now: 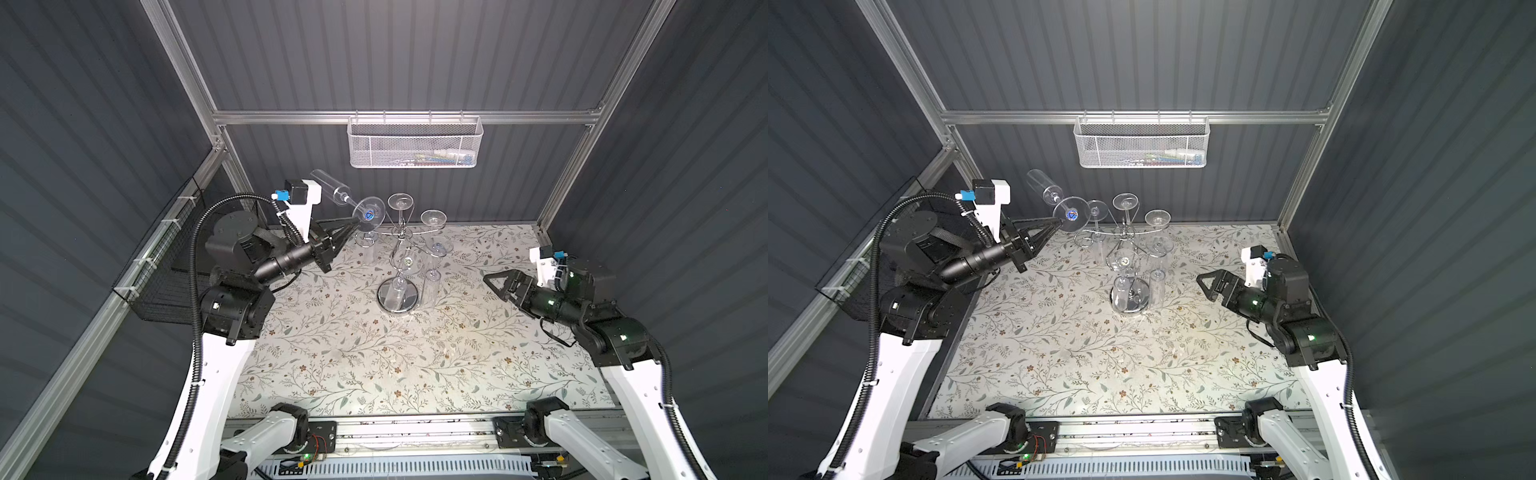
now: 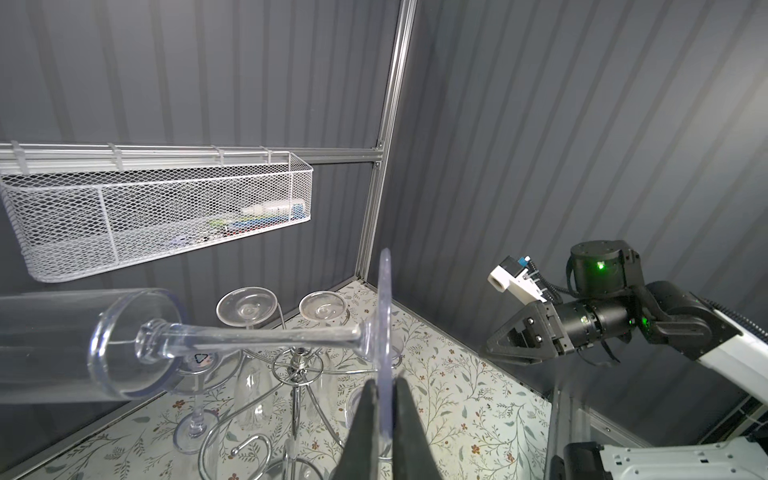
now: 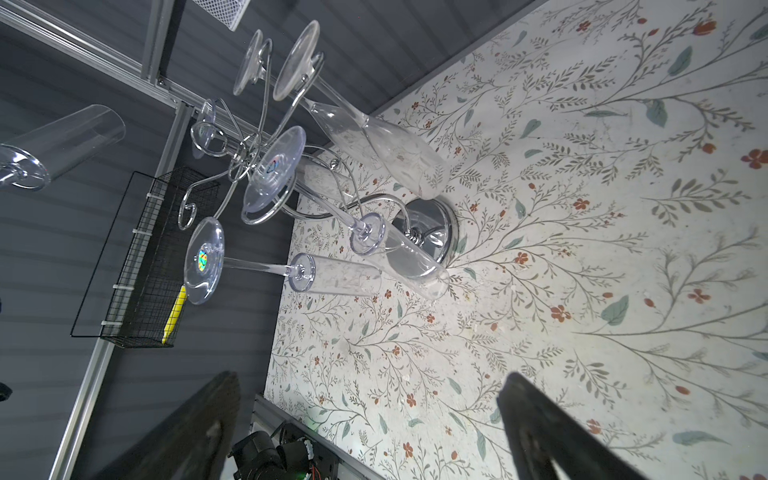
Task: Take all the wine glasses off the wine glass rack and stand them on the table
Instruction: 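Lift the flute glass upright with the left gripper while the right gripper approaches it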
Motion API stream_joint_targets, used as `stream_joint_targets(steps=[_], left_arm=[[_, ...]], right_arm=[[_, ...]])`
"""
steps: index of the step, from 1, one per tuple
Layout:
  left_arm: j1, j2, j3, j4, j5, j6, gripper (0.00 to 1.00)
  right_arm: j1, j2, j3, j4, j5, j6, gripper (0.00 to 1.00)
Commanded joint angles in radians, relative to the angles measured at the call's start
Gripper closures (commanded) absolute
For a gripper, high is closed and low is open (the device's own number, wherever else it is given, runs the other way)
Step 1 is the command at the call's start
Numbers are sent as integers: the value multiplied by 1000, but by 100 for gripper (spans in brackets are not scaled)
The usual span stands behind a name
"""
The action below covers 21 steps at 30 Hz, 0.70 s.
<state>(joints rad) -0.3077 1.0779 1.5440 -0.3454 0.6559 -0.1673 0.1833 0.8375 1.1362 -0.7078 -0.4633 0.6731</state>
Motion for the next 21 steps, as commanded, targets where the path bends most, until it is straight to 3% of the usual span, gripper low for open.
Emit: stream_joint_targets(steps=[1, 10, 21], left_arm=[[-15, -7, -20, 45, 18, 87, 100], [-164, 29, -36, 4, -81, 231, 100], [-331, 96, -20, -18, -218, 373, 100]], right_arm=[[4, -4, 46, -6, 3, -1, 1], [4, 15, 110, 13, -49, 14, 1], [4, 72, 206, 103, -197, 61, 1]])
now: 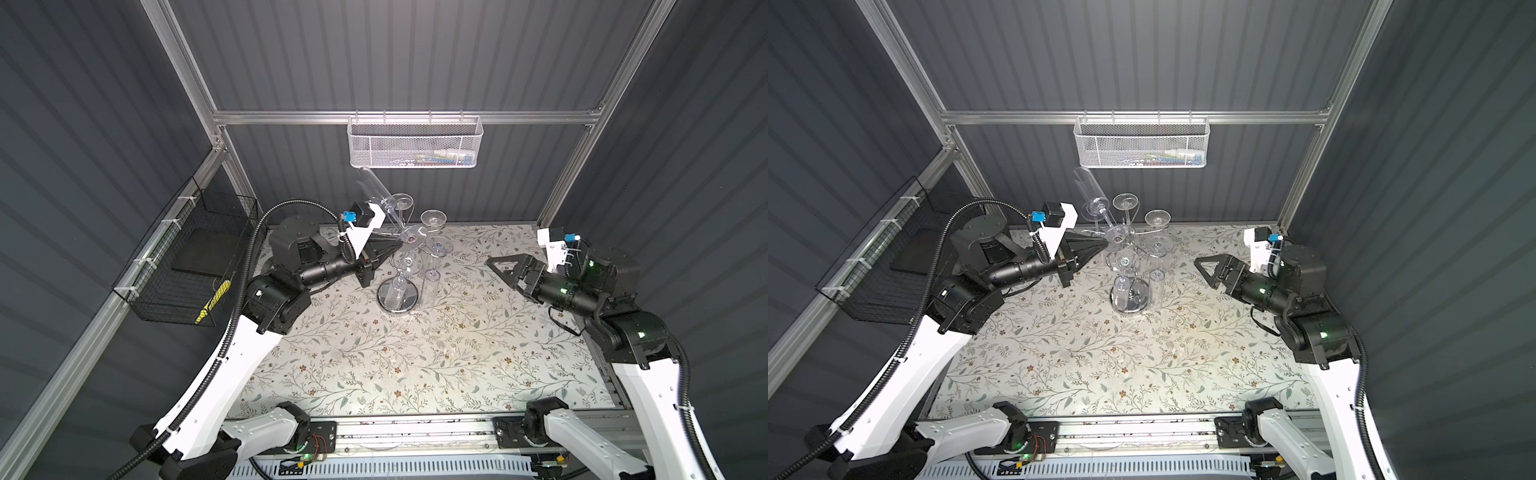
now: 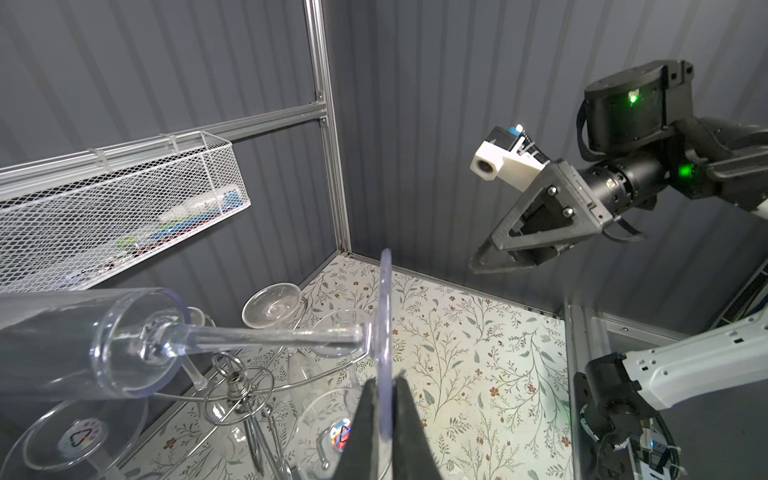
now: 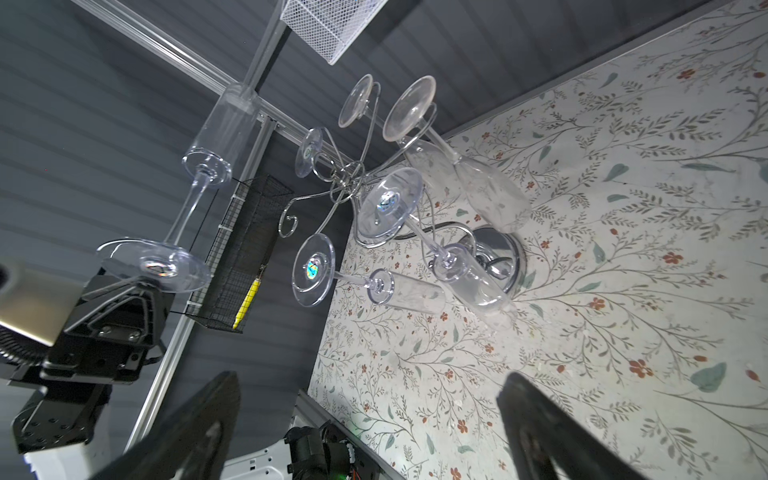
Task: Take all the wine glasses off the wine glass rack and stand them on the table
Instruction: 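Lift the flute glass upright with the left gripper while the right gripper approaches it, then close the right gripper on the flute glass stem while the left gripper holds the base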
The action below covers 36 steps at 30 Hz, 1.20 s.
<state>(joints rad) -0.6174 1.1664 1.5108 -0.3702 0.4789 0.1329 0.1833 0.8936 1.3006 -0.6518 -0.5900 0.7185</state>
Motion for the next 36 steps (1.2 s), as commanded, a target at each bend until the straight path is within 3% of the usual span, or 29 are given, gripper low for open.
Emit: stream_joint_targets(steps=[1, 10, 15, 23, 36], left_arm=[[-32, 14, 15, 5, -50, 84, 100], [-122, 49, 0, 20, -173, 198, 100], [-189, 73, 8, 3, -219, 266, 100], [-284, 126, 72, -99, -266, 383, 100], [-377, 172, 103, -156, -350, 469, 100]], right_arm=[[4, 23, 50, 60, -87, 22, 1], [14, 115, 126, 207, -202, 92, 1], [89, 204, 196, 213, -240, 77, 3], [160, 352, 351, -6, -220, -107, 10], [191, 421, 391, -182, -188, -246, 35]])
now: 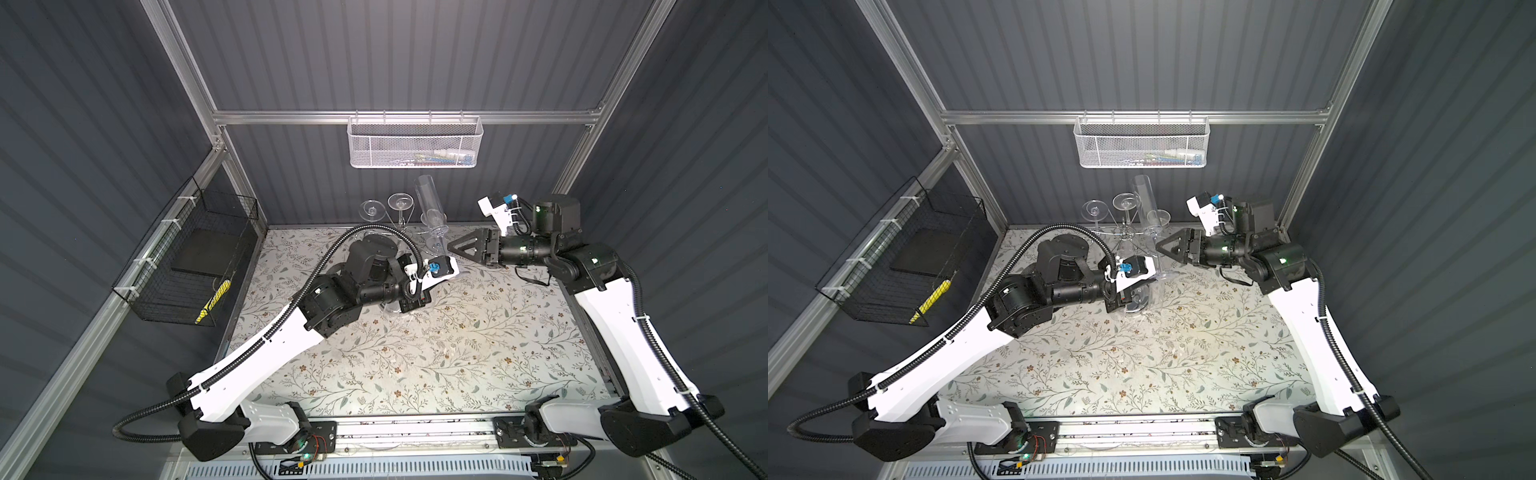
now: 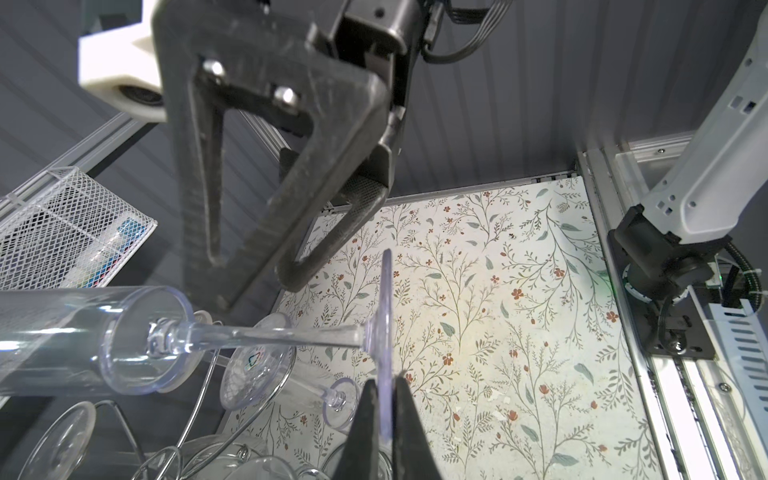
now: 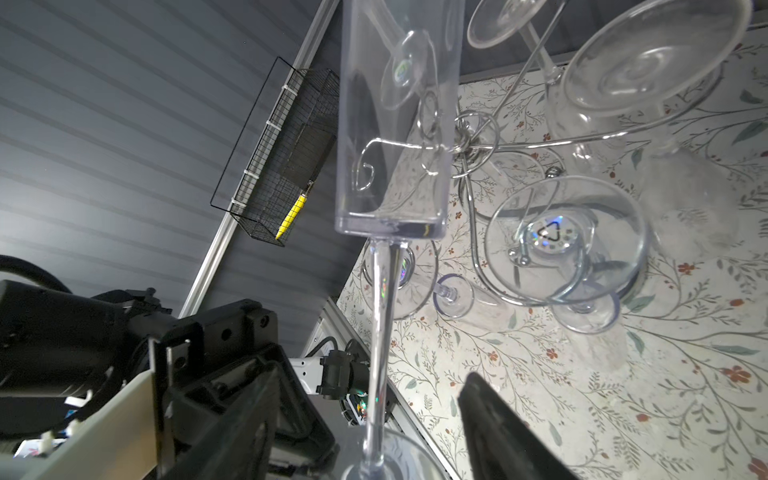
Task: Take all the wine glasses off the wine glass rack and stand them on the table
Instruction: 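Close the right gripper on the flute glass stem while the left gripper holds the base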
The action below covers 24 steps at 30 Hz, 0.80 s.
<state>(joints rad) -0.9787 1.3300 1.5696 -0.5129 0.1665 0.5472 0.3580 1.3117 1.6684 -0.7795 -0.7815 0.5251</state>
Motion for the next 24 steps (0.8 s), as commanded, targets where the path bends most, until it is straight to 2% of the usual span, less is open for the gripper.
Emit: stream_joint_targets(steps=[1, 18, 23, 24], left_arm=[[-21, 13, 47, -18, -45, 61, 100], [-71, 40, 54, -6, -99, 90, 100], [-77, 42, 54, -2, -102, 90, 100], [-78, 41, 53, 1, -102, 86, 100]], right_arm=[[22, 5, 21, -55, 3, -55, 37], [65, 10, -24, -57, 37, -71, 81], [67, 7, -26, -55, 52, -78, 100], [67, 6, -26, -52, 53, -76, 100]])
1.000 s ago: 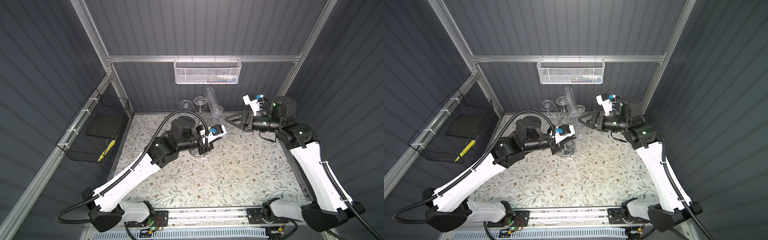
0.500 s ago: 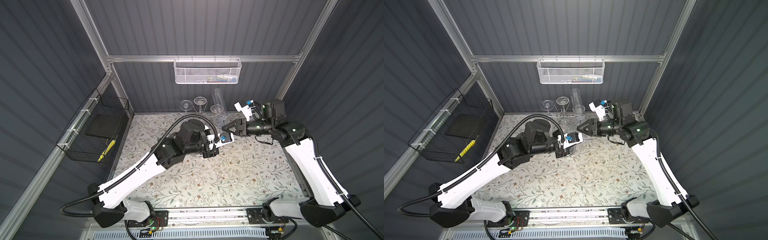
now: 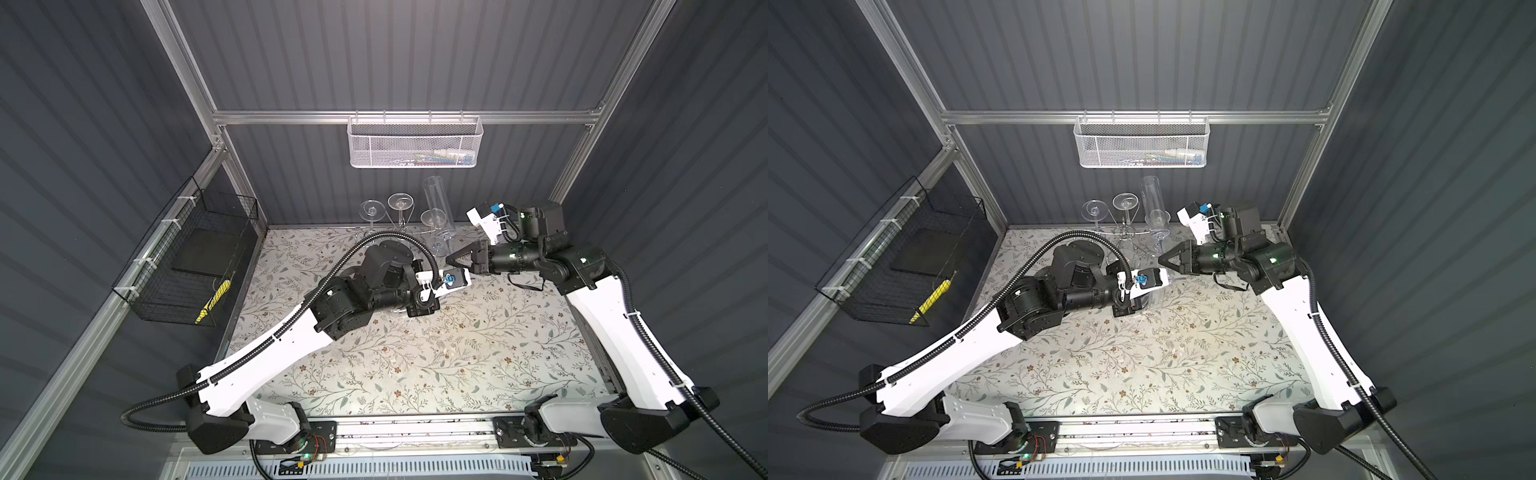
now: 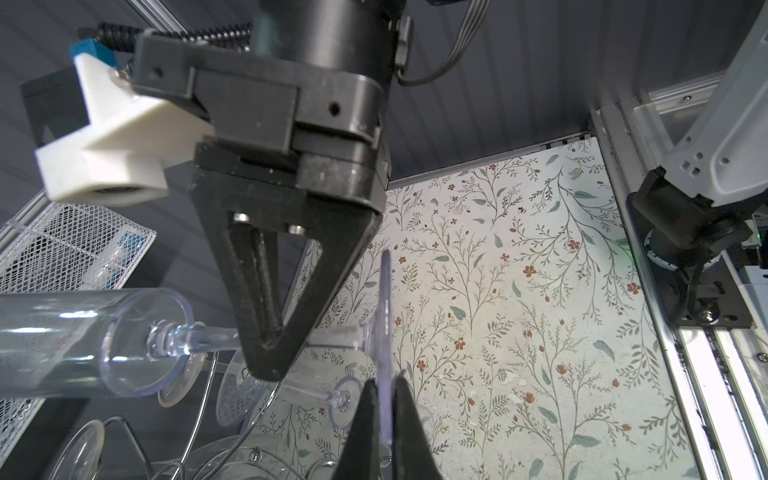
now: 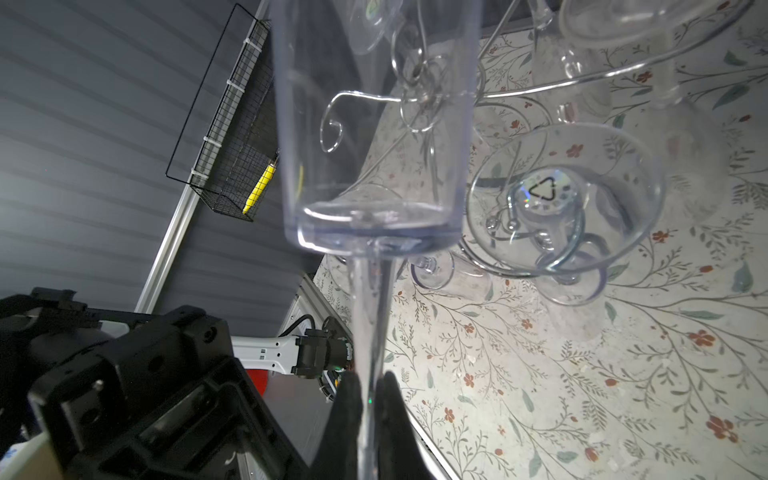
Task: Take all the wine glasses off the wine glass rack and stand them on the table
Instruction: 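Close the right gripper on the flute glass stem while the left gripper holds the base, then open the left gripper and draw it back from the glass base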
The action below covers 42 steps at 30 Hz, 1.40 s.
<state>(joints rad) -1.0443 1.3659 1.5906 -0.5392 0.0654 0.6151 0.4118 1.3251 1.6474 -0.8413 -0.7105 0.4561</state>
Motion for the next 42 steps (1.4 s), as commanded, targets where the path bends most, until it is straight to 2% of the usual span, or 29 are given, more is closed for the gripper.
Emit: stream_joint_targets(steps=[1, 5, 9, 10, 14, 19, 25, 27, 30, 34, 39, 42], left_arm=[[-14, 3, 32, 32, -1, 14, 100], [-16, -18, 12, 71, 9, -21, 98], [-16, -49, -29, 122, 10, -62, 63], [-15, -55, -38, 133, 10, -74, 57], [-15, -92, -87, 192, 7, -142, 47], [-15, -156, -145, 275, -7, -263, 27], [-14, -229, -237, 383, -56, -404, 15], [-14, -242, -239, 387, -96, -480, 14], [-14, -247, -238, 388, -92, -548, 12], [-15, -256, -250, 416, -104, -629, 10], [-14, -251, -277, 466, -108, -698, 8], [-9, -245, -287, 508, -73, -752, 5]], right_arm=[[13, -9, -6, 12, -19, -4, 100], [14, -29, -16, 28, -11, 5, 100], [13, -66, -31, 54, 22, 5, 100], [13, -72, -31, 57, 29, 4, 100], [13, -98, -26, 63, 70, -13, 100], [13, -136, -37, 65, 141, -48, 100], [13, -199, -100, 113, 236, -96, 100], [13, -265, -144, 155, 260, -113, 100], [13, -328, -226, 236, 291, -128, 100], [13, -388, -310, 313, 306, -140, 100], [13, -405, -350, 327, 310, -147, 100], [15, -406, -365, 335, 297, -146, 100]])
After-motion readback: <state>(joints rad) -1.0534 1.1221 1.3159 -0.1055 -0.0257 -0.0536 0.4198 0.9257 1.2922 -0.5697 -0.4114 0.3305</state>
